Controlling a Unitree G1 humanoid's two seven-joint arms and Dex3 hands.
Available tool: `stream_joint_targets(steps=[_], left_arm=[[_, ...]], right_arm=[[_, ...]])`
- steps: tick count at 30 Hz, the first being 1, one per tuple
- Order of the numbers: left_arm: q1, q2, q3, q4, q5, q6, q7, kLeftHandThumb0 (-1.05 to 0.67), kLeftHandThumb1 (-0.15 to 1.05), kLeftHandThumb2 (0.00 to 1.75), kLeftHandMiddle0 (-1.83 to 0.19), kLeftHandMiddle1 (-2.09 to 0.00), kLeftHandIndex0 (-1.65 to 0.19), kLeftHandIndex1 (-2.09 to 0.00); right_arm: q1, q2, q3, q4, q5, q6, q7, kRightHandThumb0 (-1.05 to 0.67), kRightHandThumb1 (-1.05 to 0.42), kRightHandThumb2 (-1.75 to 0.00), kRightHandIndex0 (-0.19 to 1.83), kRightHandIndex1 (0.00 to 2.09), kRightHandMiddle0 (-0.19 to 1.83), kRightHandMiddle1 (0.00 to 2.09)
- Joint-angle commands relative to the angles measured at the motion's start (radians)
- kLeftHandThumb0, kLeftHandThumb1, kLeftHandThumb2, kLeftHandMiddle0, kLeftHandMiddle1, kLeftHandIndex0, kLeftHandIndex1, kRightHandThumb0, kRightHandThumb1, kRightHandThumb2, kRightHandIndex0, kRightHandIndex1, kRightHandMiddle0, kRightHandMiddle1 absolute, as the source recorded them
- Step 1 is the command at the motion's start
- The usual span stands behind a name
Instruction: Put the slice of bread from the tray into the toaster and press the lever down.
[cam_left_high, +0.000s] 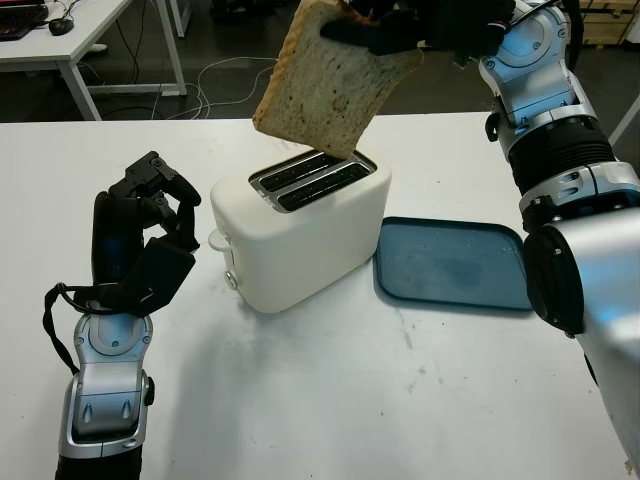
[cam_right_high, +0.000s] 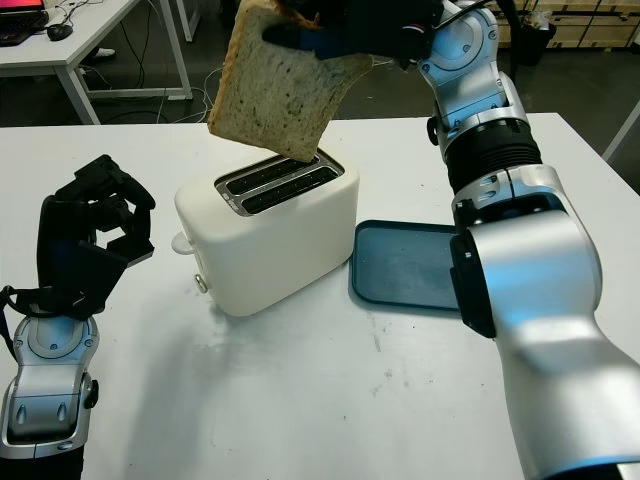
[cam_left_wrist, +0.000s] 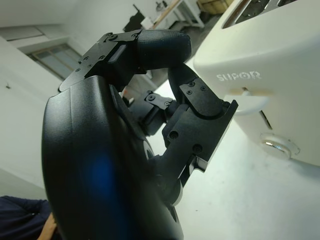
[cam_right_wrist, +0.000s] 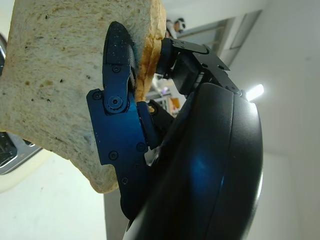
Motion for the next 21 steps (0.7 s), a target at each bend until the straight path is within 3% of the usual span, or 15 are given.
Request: stream_joint_targets(steps=[1,21], left_arm=[[-0.002,0.002,0.003,-0.007,-0.003,0.0,0.002,-0.17,0.57,1.13,-0.95,-1.75,-0.61,-1.75],[0.004,-0.006,-0.008,-0.016,0.011,0.015,0.007,-0.16,0.58,1.12,-0.94,-1.75,-0.61,-1.75]], right_arm=[[0.025,0.003,0.007,-0.006,-0.003,0.006,0.01,-0.49,-0.92,-0.39,1.16,1.75,0.95,1.75],[0.092,0.006,0.064,0.064,-0.025,-0.002,0.066,-0.46,-0.92,-0.39,1.18,1.75,0.97,1.75]])
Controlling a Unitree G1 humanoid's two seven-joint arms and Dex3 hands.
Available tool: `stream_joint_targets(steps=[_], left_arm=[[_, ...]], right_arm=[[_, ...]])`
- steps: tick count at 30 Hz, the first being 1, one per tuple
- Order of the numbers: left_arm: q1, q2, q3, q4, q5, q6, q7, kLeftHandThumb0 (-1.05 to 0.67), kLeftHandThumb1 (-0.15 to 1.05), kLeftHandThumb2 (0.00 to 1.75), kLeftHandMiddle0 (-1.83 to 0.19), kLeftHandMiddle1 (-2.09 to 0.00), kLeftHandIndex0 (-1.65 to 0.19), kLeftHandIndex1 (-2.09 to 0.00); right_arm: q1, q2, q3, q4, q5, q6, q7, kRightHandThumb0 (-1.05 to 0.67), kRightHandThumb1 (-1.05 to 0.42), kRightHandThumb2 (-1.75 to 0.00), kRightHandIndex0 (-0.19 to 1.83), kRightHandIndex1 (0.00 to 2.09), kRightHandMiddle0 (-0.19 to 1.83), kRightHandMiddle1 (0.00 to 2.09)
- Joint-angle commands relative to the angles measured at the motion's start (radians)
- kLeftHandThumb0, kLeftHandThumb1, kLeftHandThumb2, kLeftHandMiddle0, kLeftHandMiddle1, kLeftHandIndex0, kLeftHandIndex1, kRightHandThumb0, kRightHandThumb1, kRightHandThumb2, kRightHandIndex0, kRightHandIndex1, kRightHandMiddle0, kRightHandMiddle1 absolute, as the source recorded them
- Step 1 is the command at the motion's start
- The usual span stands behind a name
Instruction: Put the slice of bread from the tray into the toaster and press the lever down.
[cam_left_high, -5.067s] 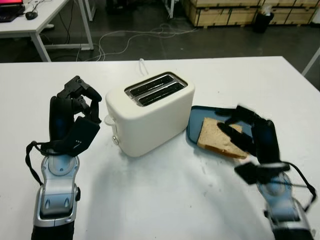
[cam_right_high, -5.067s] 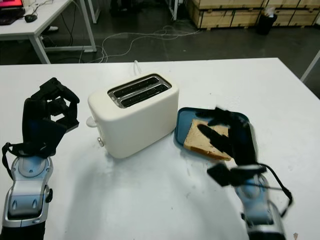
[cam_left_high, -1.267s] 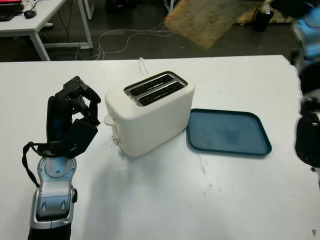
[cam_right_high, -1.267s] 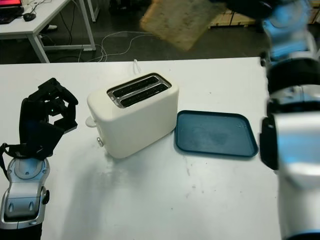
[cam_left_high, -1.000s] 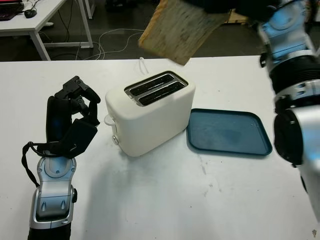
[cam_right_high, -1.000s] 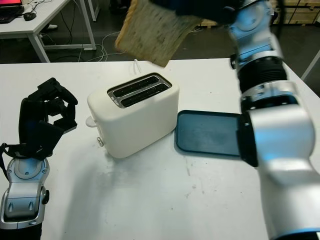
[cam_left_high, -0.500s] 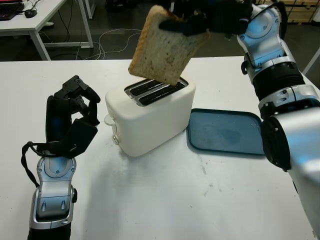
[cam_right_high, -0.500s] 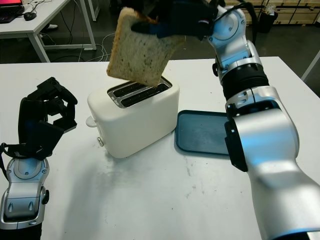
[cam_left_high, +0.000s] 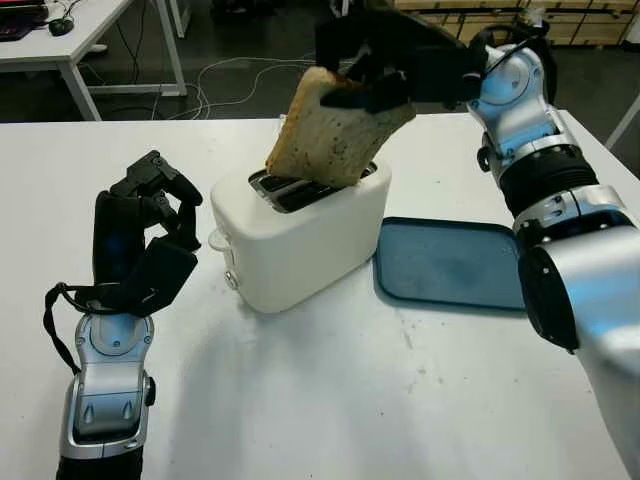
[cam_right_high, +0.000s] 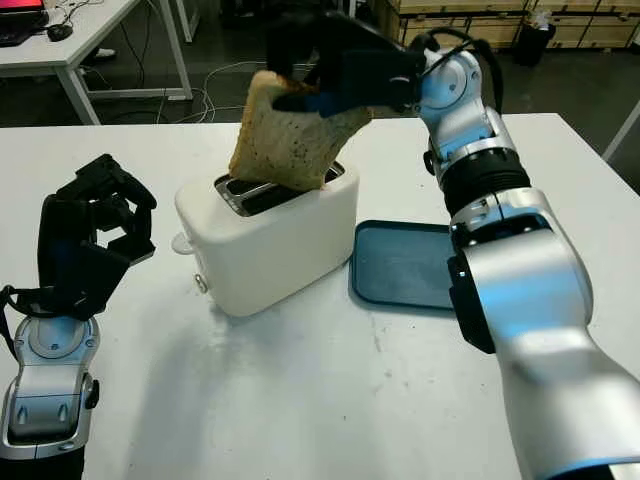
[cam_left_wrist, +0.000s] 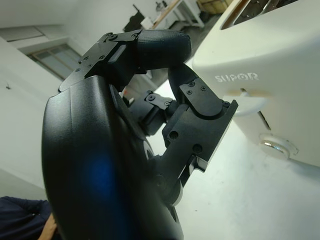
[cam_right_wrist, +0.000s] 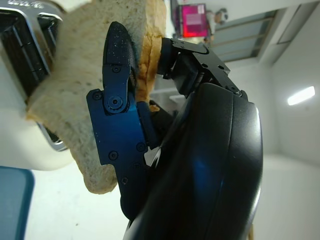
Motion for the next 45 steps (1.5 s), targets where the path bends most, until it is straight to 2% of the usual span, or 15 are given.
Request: stream_joint_targets(steps=[1,9,22,29,45], left_arm=[[0.004,-0.004,-0.002,-0.011,0.005,0.011,0.007,-0.16,0.58,1.12,-0.94,-1.75,-0.61,-1.75],[0.002,-0.001,-0.006,-0.01,0.008,0.011,0.005,-0.17,0.58,1.12,-0.93,-1.75,-0.61,-1.75],[0.007,0.002,-0.009,-0.002,0.014,-0.003,0.013,-0.15,0.58,1.13,-0.97,-1.75,-0.63,-1.75],[0.008,-0.002,-0.008,-0.003,0.002,0.002,0.012,-0.16,0.59,1.11,-0.97,-1.75,-0.63,-1.75],[0.009,-0.001,-0.01,-0.003,0.009,0.002,0.014,-0.17,0.59,1.11,-0.95,-1.75,-0.62,-1.75]], right_arm=[[0.017,0.006,0.008,0.01,-0.017,-0.003,-0.006,-0.47,-0.92,-0.39,1.18,1.75,0.98,1.75],[-0.004,0.013,0.001,0.011,-0.011,-0.026,-0.02,-0.48,-0.92,-0.42,1.17,1.75,0.97,1.75],[-0.132,0.058,-0.071,0.031,0.013,-0.054,-0.161,-0.53,-0.92,-0.36,1.17,1.75,0.93,1.75],[-0.173,0.055,-0.058,0.046,-0.014,-0.03,-0.216,-0.49,-0.92,-0.39,1.17,1.75,0.94,1.75],[-0.094,0.073,-0.017,0.122,-0.057,-0.023,-0.198,-0.5,-0.92,-0.36,1.19,1.75,0.99,1.75]])
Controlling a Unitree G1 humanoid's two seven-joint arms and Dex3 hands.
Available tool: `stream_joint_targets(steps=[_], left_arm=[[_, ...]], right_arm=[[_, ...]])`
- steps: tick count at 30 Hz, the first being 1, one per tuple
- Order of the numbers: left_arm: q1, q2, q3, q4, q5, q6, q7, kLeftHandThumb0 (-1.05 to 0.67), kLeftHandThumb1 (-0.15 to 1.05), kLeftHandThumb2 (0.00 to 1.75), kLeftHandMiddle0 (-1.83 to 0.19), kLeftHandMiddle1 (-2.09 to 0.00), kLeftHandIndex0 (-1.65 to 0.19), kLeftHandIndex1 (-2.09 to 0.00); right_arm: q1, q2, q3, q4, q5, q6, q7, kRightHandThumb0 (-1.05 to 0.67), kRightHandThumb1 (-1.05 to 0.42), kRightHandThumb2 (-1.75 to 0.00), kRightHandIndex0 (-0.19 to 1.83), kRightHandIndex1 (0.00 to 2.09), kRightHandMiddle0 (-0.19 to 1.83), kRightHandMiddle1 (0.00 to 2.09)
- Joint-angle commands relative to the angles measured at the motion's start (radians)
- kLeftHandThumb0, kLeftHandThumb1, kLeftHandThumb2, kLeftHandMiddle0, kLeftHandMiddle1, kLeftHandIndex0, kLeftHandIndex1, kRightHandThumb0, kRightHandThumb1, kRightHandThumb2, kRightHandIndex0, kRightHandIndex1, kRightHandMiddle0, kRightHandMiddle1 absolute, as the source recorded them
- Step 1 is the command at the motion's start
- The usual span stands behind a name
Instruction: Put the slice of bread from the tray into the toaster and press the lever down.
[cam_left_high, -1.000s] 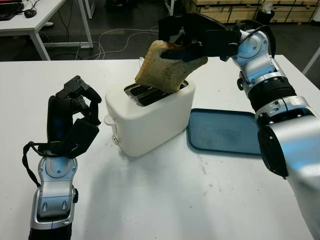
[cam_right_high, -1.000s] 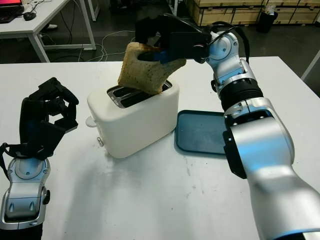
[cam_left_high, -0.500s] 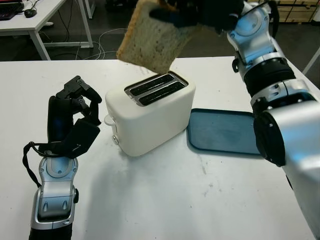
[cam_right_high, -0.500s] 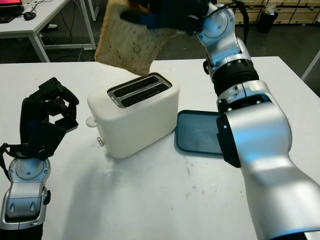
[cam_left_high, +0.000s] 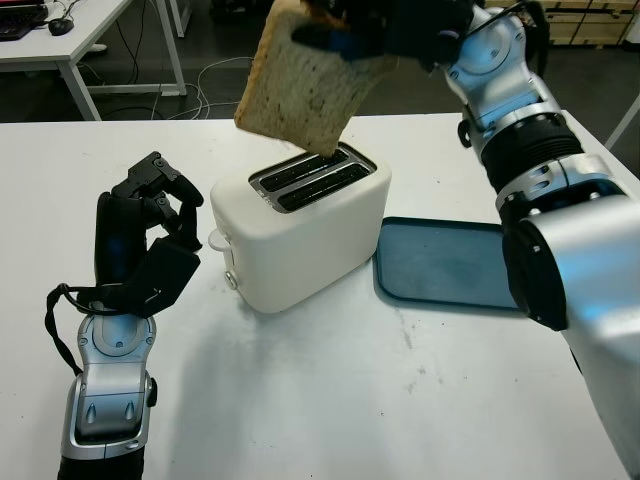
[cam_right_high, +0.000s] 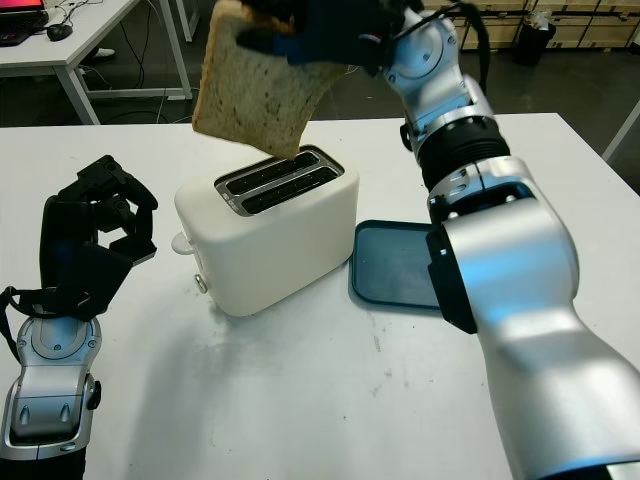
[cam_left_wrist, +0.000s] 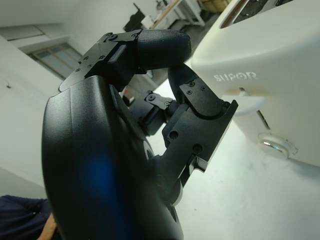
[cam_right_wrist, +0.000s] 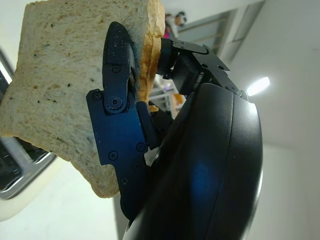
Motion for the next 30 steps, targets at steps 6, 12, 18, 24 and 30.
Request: stream_joint_targets(steps=[6,12,18,24,30], left_arm=[[0.007,-0.003,-0.002,-0.002,0.001,-0.004,0.005,-0.16,0.59,1.11,-0.96,-1.75,-0.63,-1.75],[0.008,0.005,-0.005,0.002,0.015,-0.012,0.008,-0.16,0.59,1.11,-0.96,-1.75,-0.63,-1.75],[0.008,0.004,-0.003,0.005,0.005,-0.017,0.005,-0.15,0.59,1.11,-0.96,-1.75,-0.63,-1.75],[0.009,0.004,-0.006,-0.002,0.016,-0.005,0.007,-0.16,0.59,1.1,-0.95,-1.75,-0.62,-1.75],[0.008,0.004,-0.001,-0.002,0.011,-0.007,0.004,-0.15,0.61,1.08,-0.95,-1.75,-0.61,-1.75]], right_arm=[[0.029,-0.006,0.014,0.009,-0.026,0.01,0.014,-0.46,-0.92,-0.39,1.16,1.75,0.95,1.75],[0.031,-0.007,0.015,0.007,-0.028,0.013,0.018,-0.47,-0.92,-0.41,1.16,1.75,0.94,1.75],[0.03,-0.009,0.001,0.006,-0.013,0.016,0.031,-0.47,-0.92,-0.4,1.16,1.75,0.96,1.75],[0.029,-0.022,-0.012,0.006,-0.005,0.026,0.05,-0.49,-0.92,-0.4,1.18,1.75,0.98,1.75],[0.042,-0.054,-0.034,0.008,0.005,0.027,0.103,-0.48,-0.92,-0.37,1.19,1.75,1.0,1.75]])
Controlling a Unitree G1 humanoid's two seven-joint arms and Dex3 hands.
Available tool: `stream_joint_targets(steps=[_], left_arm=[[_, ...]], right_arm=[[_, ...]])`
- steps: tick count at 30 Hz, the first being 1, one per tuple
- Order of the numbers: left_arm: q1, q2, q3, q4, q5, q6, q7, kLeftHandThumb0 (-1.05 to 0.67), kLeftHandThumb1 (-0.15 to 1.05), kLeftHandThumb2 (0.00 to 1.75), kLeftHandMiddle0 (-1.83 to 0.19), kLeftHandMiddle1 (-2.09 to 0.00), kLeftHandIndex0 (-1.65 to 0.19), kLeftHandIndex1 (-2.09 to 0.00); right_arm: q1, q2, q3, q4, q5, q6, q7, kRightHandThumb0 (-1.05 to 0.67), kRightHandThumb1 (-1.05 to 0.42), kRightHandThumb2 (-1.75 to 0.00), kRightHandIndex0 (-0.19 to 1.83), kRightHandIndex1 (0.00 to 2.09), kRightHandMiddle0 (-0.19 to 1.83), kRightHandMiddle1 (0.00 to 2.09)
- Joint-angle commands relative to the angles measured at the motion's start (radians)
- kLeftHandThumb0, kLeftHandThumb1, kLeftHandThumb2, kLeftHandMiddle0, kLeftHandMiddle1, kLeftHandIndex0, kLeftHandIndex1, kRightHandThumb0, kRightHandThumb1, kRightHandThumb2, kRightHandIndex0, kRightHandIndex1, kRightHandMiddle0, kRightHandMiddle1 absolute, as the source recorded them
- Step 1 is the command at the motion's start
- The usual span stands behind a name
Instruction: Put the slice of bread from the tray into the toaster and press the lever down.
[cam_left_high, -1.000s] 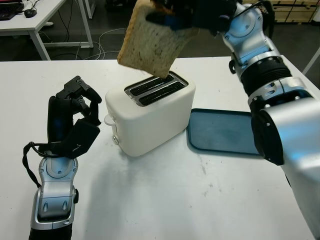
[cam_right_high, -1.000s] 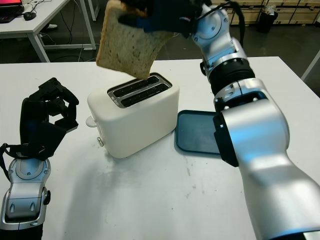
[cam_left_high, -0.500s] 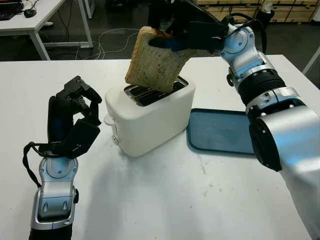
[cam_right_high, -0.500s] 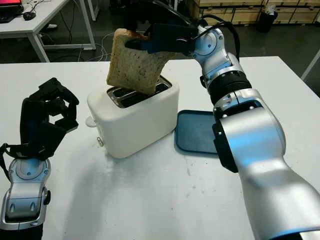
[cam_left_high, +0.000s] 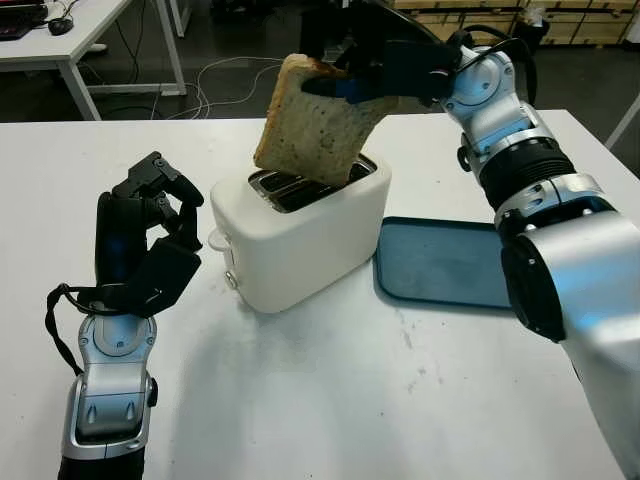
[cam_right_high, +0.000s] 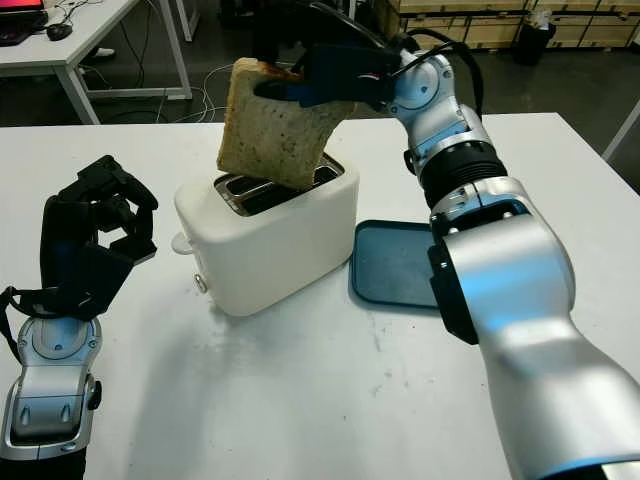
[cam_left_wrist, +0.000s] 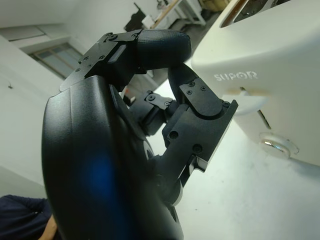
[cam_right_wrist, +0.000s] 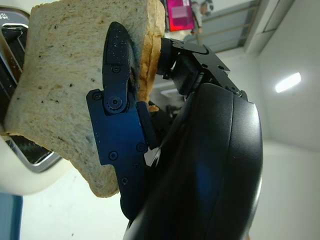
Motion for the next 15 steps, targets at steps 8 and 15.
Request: stream_joint_targets(steps=[8,15], left_arm=[[0.004,-0.003,0.003,-0.007,-0.006,0.002,0.002,-0.16,0.6,1.09,-0.96,-1.75,-0.62,-1.75],[0.005,0.003,0.001,-0.007,0.004,0.0,0.005,-0.15,0.6,1.09,-0.95,-1.75,-0.6,-1.75]], right_arm=[[0.037,-0.065,-0.027,-0.002,0.021,0.006,0.033,-0.48,-0.92,-0.37,1.15,1.75,0.95,1.75],[0.05,-0.09,-0.038,-0.003,0.023,0.009,0.065,-0.5,-0.92,-0.36,1.12,1.75,0.93,1.75]])
